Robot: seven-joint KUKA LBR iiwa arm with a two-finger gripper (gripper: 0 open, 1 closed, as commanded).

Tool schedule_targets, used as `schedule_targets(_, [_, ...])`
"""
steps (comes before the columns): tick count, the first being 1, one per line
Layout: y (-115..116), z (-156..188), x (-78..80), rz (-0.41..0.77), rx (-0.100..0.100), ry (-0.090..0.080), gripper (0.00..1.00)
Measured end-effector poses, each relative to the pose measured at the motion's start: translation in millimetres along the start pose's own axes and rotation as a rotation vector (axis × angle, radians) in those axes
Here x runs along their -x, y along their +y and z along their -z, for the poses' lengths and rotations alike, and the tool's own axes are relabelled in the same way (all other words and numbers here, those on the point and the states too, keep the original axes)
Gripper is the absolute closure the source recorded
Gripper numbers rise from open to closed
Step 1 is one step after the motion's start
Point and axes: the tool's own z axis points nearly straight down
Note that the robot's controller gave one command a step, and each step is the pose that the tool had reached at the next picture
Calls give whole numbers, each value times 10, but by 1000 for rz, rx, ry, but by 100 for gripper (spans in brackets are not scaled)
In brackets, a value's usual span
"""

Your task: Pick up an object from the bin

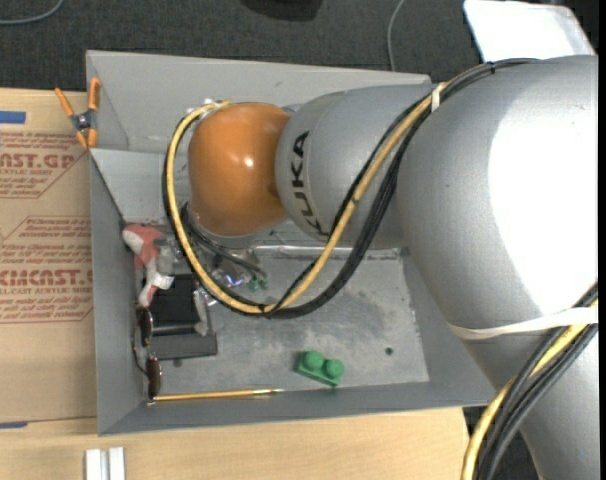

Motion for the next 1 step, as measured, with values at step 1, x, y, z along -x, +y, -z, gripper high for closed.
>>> schedule_targets(1, [25, -382, 220, 219, -3, -16, 100])
